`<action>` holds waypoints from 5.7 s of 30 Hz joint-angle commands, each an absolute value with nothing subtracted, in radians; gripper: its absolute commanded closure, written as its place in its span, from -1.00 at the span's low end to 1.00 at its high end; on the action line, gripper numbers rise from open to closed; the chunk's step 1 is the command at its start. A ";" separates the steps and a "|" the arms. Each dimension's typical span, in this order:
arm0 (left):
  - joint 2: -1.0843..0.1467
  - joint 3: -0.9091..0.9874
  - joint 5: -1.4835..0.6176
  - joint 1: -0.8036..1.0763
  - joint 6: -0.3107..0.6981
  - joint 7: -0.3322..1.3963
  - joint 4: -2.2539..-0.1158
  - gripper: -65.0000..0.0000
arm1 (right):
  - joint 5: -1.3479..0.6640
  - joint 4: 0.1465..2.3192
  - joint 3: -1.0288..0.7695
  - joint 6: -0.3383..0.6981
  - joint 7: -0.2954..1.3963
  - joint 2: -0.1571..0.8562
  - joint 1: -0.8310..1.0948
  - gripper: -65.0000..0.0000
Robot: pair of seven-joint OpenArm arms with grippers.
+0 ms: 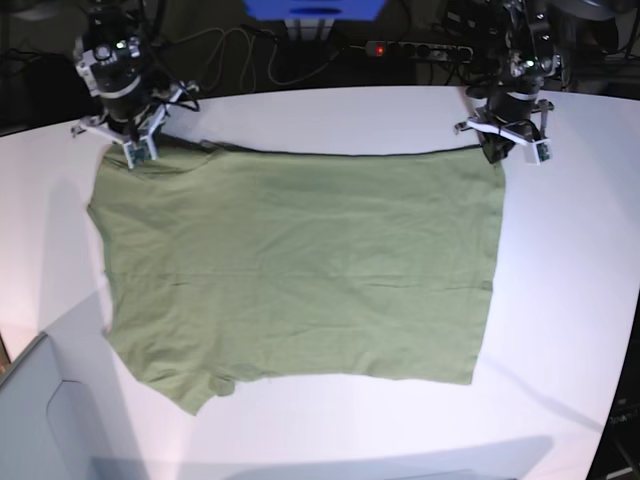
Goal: Fold the T-shirt properly
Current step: 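Close both grippers on the green shirt's side-seam corners, then lift the gripped side edge with both grippers and pull it taut, then drag the shirt toward the robot base with both grippers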
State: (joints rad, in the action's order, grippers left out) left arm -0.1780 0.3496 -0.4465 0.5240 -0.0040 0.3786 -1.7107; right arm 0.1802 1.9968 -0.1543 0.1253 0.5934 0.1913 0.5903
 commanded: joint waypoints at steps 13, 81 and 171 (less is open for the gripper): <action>-0.177 0.484 -0.452 0.667 -0.001 0.360 -1.940 1.00 | 0.177 2.063 -0.200 0.117 0.581 0.199 0.601 0.99; -0.176 0.473 -0.455 0.166 -0.001 0.526 -1.653 1.00 | 0.179 1.813 -0.038 0.117 0.591 0.191 0.145 0.99; -0.176 0.484 -0.461 0.286 -0.007 0.527 -1.736 1.00 | 0.177 1.894 -0.395 0.444 0.759 0.242 0.206 1.00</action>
